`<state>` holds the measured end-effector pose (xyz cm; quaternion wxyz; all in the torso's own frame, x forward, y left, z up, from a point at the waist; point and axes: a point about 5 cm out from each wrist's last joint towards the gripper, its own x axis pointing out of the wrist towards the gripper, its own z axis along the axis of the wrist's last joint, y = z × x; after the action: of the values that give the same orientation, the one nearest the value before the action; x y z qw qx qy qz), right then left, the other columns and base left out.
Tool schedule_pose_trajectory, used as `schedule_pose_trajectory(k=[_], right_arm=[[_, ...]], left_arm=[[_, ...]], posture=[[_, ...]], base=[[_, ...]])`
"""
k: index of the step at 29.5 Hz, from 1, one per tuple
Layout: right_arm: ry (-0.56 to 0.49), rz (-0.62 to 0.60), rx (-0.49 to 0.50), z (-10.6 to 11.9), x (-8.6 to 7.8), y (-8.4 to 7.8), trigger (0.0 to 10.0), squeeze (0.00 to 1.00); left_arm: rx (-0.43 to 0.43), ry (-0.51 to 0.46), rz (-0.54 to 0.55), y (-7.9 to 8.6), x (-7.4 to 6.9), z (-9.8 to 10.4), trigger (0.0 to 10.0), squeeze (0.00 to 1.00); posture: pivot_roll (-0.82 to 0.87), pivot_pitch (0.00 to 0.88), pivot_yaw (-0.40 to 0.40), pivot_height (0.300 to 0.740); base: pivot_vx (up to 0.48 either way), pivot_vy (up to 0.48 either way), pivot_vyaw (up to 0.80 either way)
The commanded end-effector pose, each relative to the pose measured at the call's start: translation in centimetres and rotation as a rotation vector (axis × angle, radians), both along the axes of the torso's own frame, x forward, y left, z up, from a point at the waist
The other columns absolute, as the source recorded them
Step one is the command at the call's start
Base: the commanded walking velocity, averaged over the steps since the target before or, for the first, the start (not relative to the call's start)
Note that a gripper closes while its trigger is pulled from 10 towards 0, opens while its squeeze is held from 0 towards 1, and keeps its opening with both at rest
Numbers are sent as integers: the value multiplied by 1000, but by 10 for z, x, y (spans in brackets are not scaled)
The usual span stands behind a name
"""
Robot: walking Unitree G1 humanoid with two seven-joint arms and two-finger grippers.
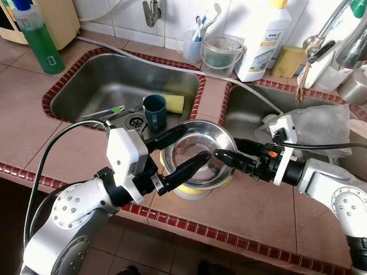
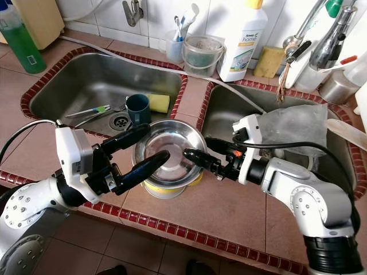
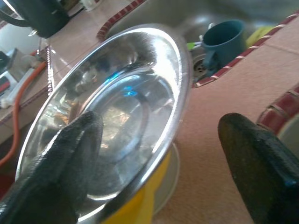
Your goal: Kitchen organization
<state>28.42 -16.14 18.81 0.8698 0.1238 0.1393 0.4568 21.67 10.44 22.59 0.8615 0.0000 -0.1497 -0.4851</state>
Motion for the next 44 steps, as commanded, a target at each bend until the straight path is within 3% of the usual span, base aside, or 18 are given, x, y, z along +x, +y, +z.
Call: schedule_pose_trajectory(k=[1,2,16,22,44], right_arm=[[-14,6,-4,2,2,0,863,0],[-21,1,-8,2,3,-1,0,0],[-29,-19,-5,3,8,-4,0,0],[-35,-27,12,5,9,-5,0,0],[-45,-35,43,10,13,-4,0,0]], left_arm=[[0,-13,-20,-3,-5,2,10000,0],[1,-13,-17,-3,-5,2,10000,0],[9,-7,-27,-3,-7,1,10000,0],[58,11,-52,-3,-12,-7,10000,0],[58,9,-56,-1,-12,-5,10000,0]], posture=[[-111,203,-69,740],[-108,200,-71,740],[-109,193,-70,740],[-106,201,-64,740],[-100,204,-57,740]], base=[[0,0,0],[0,0,0],[0,0,0],[0,0,0],[0,0,0]])
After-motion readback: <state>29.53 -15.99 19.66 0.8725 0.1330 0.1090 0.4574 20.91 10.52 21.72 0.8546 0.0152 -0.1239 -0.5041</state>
